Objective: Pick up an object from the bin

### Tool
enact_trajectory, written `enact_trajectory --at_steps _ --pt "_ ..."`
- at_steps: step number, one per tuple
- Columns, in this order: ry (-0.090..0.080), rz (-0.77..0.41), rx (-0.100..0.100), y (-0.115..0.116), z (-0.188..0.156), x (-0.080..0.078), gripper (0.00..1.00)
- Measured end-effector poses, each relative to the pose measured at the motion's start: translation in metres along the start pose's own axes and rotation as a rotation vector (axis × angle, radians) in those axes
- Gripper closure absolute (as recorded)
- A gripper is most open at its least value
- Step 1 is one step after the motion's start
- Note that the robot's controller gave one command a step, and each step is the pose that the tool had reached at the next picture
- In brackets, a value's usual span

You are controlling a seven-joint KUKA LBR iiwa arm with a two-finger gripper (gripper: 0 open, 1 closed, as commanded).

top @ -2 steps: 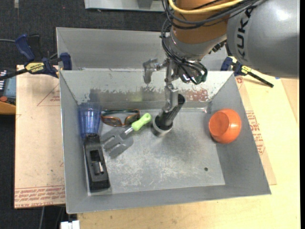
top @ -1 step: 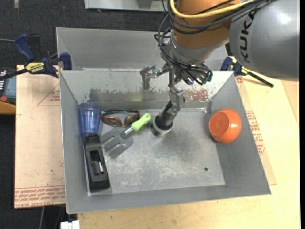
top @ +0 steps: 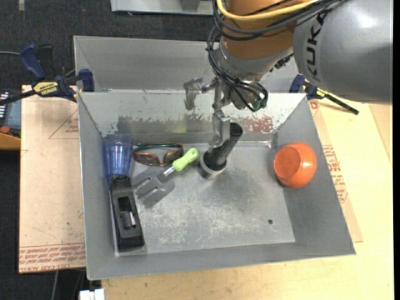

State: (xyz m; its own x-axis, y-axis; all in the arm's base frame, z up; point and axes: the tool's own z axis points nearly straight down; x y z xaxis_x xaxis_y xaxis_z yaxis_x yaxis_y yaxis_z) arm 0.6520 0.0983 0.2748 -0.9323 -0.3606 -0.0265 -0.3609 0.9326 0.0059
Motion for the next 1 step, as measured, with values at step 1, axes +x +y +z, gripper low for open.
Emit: enact_trajectory --at_steps 1 --pt "-0.001 -0.225 0.001 0.0079 -0.014 0.0099 0.0"
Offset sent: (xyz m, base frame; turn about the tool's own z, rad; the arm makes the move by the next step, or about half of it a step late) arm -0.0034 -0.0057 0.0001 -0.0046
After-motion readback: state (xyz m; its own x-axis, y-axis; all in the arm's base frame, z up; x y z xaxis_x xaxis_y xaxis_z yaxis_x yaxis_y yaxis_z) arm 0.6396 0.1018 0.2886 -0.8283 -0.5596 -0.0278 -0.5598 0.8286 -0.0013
